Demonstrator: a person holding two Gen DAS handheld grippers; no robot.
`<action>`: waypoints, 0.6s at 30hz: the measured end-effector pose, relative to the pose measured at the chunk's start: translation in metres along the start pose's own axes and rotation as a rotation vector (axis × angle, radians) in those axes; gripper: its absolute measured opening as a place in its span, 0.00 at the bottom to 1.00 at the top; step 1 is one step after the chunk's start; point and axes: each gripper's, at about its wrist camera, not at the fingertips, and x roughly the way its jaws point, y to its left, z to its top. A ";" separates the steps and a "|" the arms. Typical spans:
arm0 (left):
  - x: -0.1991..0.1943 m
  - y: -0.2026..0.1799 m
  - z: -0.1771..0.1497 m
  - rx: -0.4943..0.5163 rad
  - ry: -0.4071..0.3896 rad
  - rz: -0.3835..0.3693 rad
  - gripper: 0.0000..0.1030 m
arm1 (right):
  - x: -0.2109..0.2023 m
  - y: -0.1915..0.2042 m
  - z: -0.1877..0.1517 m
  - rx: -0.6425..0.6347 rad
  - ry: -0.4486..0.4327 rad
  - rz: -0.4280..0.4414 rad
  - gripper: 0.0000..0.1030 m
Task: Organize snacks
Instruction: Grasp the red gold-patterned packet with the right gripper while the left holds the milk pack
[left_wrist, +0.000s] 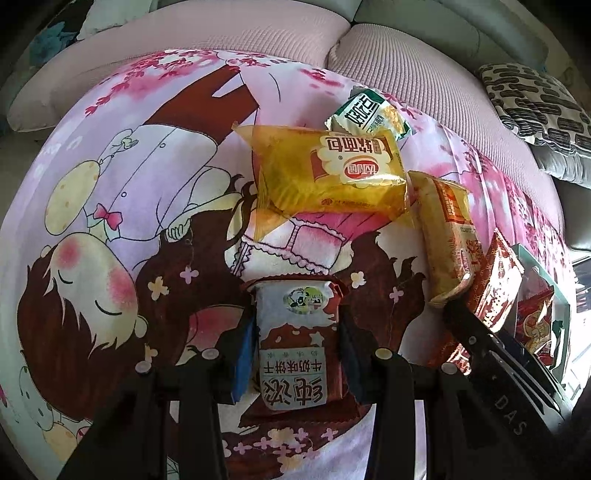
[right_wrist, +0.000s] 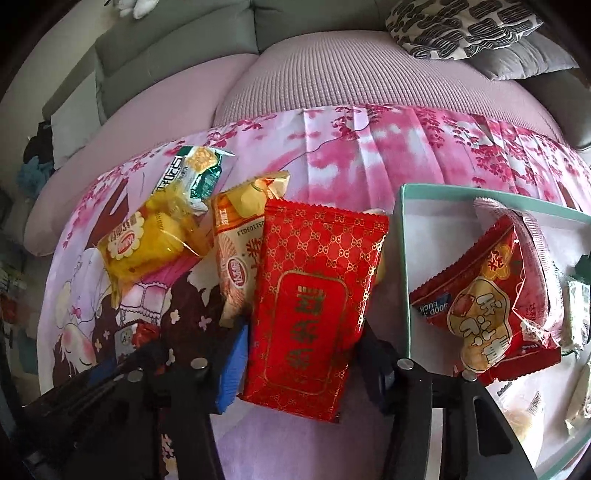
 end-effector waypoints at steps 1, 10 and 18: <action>0.000 0.000 0.000 0.002 0.000 0.002 0.42 | -0.001 0.000 0.000 -0.002 -0.002 -0.004 0.54; 0.005 -0.008 -0.002 0.032 -0.009 0.013 0.52 | -0.009 -0.002 -0.014 -0.018 -0.003 -0.001 0.48; 0.002 -0.006 -0.003 0.027 -0.018 0.045 0.40 | -0.029 -0.011 -0.026 -0.006 -0.019 0.035 0.47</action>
